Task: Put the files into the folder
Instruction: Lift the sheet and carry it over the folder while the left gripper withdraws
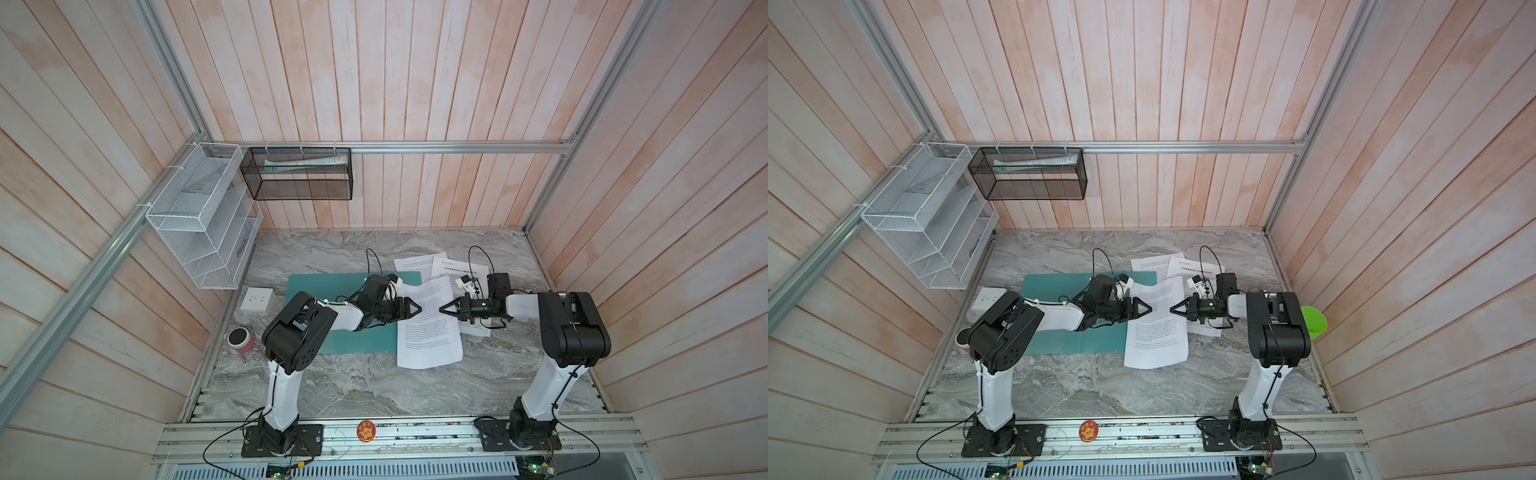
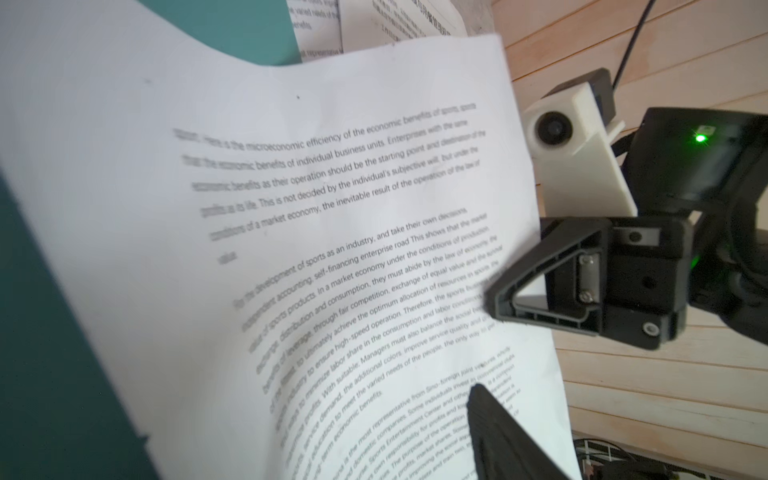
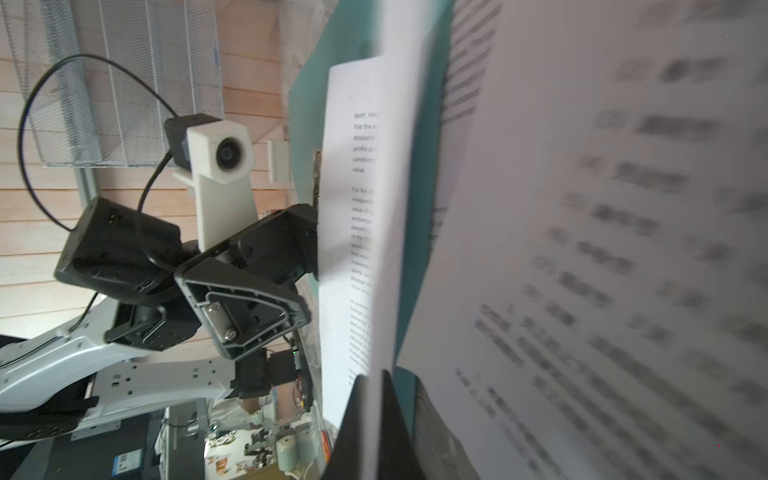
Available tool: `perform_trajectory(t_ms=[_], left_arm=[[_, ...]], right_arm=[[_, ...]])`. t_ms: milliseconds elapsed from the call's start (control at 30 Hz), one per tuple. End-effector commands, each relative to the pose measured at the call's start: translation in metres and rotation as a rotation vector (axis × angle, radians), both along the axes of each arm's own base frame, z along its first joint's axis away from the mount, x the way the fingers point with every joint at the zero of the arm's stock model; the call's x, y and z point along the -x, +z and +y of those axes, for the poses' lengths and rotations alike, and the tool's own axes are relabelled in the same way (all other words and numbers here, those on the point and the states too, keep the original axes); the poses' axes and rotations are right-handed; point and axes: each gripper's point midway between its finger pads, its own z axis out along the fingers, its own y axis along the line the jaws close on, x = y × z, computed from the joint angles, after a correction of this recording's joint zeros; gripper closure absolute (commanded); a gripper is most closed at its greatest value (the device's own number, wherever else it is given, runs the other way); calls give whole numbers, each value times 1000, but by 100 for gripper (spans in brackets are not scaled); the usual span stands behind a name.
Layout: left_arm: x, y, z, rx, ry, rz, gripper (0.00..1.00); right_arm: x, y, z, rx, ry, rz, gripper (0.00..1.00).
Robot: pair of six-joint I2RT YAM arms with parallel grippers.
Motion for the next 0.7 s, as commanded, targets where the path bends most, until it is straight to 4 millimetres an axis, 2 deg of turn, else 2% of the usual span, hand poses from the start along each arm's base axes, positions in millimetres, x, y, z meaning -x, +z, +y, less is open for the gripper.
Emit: perform_trajectory(t_ms=[0, 200, 267, 367, 467, 567, 667], left_arm=[[-7, 40, 14, 24, -7, -60, 28], [-25, 88, 51, 18, 53, -127, 27], [-35, 102, 67, 1, 89, -155, 26], [-49, 117, 94, -30, 148, -194, 24], [-64, 118, 122, -68, 213, -205, 21], [-78, 110, 155, -125, 296, -197, 1], [-89, 100, 195, -162, 409, -173, 0]], right_arm=[[1, 46, 23, -134, 38, -68, 100], [-8, 88, 69, -204, 51, -143, 100], [-15, 94, 83, -222, 49, -148, 100], [-38, 98, 101, -265, 7, -146, 100], [-56, 98, 118, -316, -17, -139, 100], [-71, 84, 141, -300, -7, -118, 100], [-80, 68, 162, -293, 3, -92, 100]])
